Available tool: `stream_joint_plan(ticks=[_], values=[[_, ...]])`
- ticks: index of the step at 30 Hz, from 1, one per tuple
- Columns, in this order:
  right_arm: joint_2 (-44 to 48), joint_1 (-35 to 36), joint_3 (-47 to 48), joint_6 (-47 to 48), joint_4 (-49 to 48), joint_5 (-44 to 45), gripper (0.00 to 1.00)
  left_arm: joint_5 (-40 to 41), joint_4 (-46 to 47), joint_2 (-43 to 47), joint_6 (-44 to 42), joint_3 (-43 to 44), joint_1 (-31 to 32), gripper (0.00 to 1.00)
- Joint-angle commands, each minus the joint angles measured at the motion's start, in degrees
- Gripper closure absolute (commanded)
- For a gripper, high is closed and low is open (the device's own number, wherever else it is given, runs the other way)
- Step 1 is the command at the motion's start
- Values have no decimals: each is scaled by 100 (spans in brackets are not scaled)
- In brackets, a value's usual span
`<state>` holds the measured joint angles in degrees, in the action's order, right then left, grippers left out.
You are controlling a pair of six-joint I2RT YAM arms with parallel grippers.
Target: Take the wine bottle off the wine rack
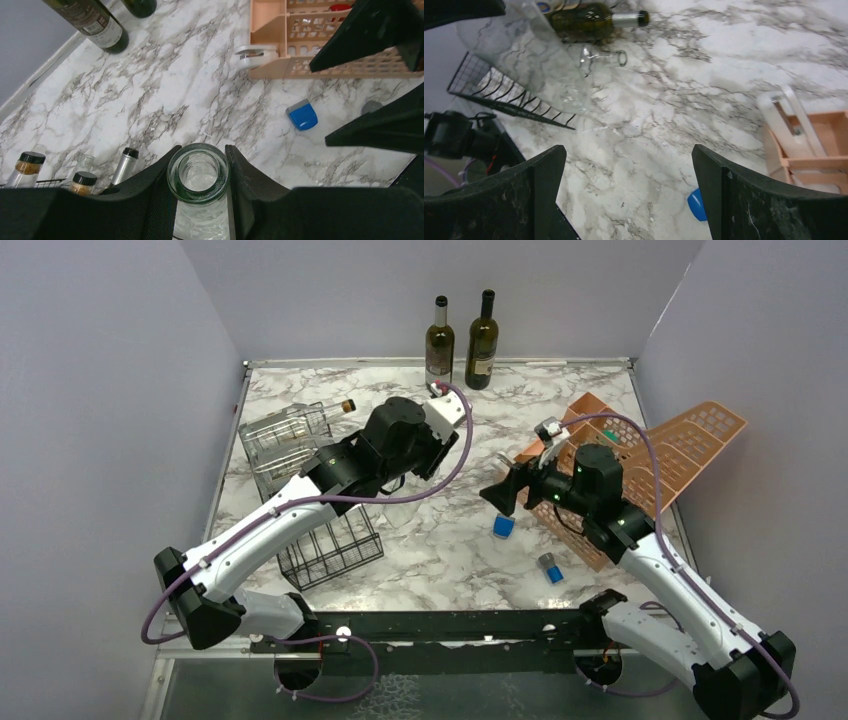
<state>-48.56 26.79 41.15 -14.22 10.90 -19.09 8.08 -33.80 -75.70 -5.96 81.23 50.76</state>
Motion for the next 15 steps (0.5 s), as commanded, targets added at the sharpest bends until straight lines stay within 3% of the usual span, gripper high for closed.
stream_joint_plan(ticks=[1, 6, 15], values=[[-305, 20, 47, 49, -767, -1608, 0, -66, 1121, 390, 493, -158, 26, 100], [-680, 53, 175, -494, -1346, -1914, 0, 444, 1551, 483, 1238, -300, 30, 99], [-1455, 482, 621, -1284, -2137, -1524, 0, 547, 1898, 351, 1347, -438, 29, 97]])
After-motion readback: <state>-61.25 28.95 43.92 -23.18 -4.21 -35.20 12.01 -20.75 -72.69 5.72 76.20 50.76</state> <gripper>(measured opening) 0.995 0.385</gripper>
